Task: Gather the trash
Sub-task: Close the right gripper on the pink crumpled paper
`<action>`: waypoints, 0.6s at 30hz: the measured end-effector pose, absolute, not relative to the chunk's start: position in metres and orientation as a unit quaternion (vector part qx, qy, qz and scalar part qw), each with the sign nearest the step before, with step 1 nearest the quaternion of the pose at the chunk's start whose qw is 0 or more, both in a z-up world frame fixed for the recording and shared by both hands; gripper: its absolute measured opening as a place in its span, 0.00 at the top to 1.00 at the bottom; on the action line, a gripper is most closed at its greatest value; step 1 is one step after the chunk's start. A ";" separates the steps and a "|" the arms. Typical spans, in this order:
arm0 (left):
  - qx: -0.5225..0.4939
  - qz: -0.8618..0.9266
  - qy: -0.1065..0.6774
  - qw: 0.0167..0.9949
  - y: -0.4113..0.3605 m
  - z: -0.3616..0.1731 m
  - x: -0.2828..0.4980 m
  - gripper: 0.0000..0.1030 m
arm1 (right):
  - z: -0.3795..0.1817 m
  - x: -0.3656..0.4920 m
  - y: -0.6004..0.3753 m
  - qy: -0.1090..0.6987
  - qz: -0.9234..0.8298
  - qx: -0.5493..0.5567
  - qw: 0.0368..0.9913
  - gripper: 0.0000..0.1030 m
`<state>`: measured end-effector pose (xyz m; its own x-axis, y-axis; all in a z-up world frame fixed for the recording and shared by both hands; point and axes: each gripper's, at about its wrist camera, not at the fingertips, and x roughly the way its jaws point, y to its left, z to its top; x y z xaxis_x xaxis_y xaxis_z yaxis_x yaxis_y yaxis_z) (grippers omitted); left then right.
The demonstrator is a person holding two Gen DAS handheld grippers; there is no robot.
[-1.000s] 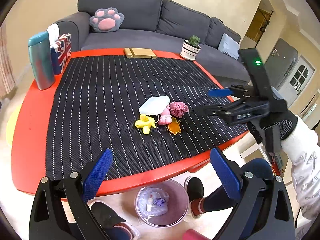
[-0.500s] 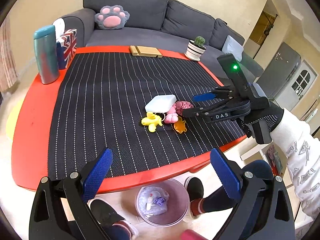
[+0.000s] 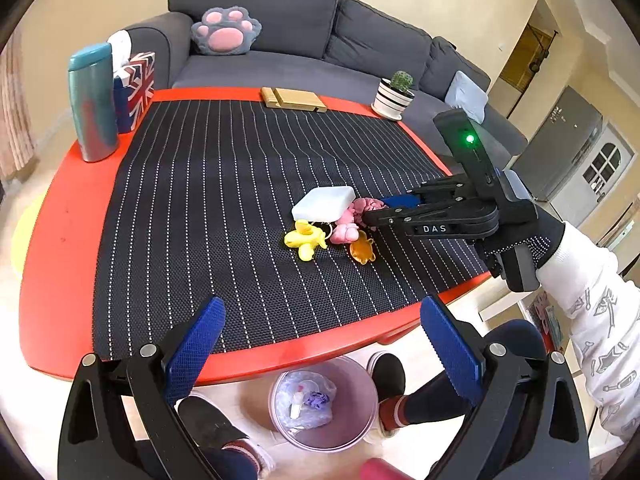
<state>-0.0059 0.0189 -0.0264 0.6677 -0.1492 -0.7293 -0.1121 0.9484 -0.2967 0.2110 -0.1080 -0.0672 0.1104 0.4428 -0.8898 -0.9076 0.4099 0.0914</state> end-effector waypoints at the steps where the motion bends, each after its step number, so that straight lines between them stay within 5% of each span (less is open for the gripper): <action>1: -0.160 -0.011 0.408 0.899 0.019 -0.026 -0.005 0.08 | -0.067 0.211 -0.109 0.462 0.480 -0.249 0.703 0.74; 18: -0.131 -0.034 0.408 0.903 0.018 -0.025 0.022 0.08 | -0.030 0.199 -0.146 0.458 0.458 -0.156 0.746 0.74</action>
